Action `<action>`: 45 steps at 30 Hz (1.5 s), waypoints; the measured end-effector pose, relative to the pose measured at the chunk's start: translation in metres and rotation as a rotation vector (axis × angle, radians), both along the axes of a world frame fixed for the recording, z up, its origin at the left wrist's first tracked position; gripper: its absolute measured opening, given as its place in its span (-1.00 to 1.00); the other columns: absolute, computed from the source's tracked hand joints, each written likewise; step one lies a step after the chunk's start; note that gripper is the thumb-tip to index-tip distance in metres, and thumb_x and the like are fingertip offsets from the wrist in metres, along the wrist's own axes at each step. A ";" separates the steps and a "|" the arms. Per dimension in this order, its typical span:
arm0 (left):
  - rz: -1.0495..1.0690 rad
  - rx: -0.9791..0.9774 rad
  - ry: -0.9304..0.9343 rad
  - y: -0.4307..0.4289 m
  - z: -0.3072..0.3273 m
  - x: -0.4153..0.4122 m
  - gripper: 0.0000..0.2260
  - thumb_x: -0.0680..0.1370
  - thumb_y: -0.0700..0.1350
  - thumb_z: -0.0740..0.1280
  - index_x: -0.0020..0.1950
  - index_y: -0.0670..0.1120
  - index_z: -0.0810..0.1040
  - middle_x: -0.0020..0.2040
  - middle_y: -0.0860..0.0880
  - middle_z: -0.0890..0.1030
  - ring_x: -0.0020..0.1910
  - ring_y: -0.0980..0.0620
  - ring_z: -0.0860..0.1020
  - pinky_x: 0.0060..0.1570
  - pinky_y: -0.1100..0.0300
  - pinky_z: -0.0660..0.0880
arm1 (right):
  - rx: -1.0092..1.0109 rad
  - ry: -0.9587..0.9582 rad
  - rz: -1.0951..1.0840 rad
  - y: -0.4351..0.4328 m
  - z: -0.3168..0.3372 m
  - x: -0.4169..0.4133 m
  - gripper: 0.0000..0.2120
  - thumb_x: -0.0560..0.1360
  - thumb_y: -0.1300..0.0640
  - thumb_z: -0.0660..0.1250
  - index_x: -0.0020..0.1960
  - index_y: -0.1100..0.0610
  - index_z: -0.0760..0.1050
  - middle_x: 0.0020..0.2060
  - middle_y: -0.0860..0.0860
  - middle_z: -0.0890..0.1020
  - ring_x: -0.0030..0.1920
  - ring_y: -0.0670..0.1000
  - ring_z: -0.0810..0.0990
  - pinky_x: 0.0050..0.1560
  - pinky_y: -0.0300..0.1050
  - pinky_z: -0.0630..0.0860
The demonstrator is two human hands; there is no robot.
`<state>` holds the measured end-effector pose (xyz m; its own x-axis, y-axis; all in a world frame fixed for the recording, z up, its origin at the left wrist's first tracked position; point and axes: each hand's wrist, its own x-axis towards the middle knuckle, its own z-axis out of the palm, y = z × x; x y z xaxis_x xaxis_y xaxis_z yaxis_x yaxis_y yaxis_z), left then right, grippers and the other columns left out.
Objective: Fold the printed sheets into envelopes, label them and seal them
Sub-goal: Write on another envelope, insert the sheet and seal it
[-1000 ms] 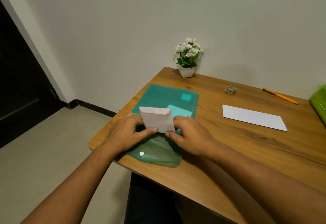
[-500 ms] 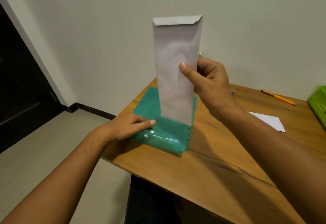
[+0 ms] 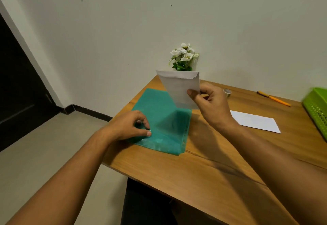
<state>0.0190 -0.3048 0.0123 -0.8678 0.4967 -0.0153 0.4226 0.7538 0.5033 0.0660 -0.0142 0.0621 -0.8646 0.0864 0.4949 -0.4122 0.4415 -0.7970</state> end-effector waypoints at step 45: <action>0.173 0.146 0.210 0.258 -0.017 -0.031 -0.44 0.62 -0.18 0.31 0.60 0.12 0.28 0.42 -0.04 0.38 0.38 -0.01 0.38 0.28 0.02 0.51 | -1.050 -0.655 -0.318 0.137 -0.041 0.014 -0.73 0.54 0.28 0.48 0.18 0.11 0.50 -0.15 0.14 0.77 -0.12 0.04 0.78 -0.01 0.01 0.71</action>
